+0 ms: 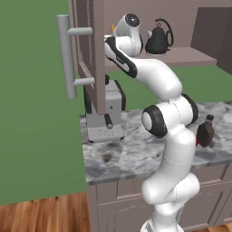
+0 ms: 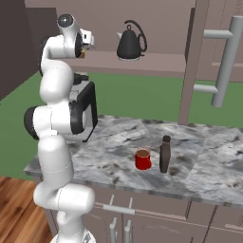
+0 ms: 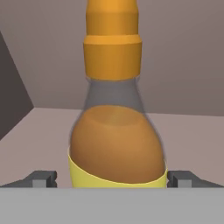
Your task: Pick the syrup bottle and honey bottle from the cabinet and place them next to the mug.
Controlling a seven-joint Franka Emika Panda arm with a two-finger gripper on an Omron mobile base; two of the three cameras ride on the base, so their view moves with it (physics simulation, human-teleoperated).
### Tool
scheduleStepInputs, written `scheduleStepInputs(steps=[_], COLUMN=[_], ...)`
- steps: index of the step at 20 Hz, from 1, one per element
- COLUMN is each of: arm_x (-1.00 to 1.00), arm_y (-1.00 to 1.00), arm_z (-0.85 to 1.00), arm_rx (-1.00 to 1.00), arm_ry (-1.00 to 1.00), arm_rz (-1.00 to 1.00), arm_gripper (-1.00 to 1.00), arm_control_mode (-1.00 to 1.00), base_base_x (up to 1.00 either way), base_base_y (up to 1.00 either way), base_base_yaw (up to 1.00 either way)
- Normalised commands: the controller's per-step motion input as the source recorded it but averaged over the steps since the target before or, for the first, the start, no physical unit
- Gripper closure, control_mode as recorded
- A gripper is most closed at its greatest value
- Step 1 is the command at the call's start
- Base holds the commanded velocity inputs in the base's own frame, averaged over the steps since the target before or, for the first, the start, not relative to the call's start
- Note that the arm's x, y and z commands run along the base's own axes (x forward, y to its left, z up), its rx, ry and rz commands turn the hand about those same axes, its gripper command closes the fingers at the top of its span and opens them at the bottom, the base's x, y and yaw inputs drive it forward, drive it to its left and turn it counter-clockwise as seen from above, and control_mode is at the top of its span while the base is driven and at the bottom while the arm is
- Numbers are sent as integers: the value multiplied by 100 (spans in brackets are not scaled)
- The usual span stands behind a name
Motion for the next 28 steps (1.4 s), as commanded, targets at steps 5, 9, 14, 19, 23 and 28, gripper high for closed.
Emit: scheduleStepInputs(steps=[5, 9, 14, 19, 23, 28], arm_x=[0, 0, -17, -58, -71, -69], arm_y=[0, 0, -5, -17, -20, -11], arm_z=[0, 0, 0, 0, 0, 0], arm_rx=[0, 0, 0, 0, 1, 1], arm_ry=[0, 0, 0, 0, 0, 0], arm_rz=[0, 0, -2, -6, -7, -5], arm_gripper=[100, 100, 100, 100, 100, 100], arm_control_mode=[-100, -100, -100, -100, -100, -100], base_base_x=[0, 0, 0, 0, 0, 0], base_base_y=[0, 0, 0, 0, 0, 0], base_base_yaw=[0, 0, 0, 0, 0, 0])
